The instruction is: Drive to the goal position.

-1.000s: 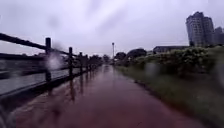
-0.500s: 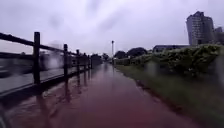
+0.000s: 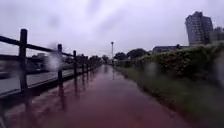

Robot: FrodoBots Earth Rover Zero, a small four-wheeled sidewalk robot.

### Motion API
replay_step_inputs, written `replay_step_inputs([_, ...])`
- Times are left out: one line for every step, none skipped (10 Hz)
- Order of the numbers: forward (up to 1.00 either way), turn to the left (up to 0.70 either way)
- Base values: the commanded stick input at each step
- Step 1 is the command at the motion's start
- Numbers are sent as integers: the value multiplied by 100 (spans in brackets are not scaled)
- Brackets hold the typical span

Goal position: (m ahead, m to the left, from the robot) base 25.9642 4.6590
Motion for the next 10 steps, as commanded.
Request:
replay_step_inputs([100,1])
replay_step_inputs([100,1])
replay_step_inputs([100,1])
replay_step_inputs([100,6])
replay_step_inputs([100,16])
replay_step_inputs([100,24])
replay_step_inputs([100,27])
replay_step_inputs([100,13])
replay_step_inputs([100,1])
replay_step_inputs([100,1])
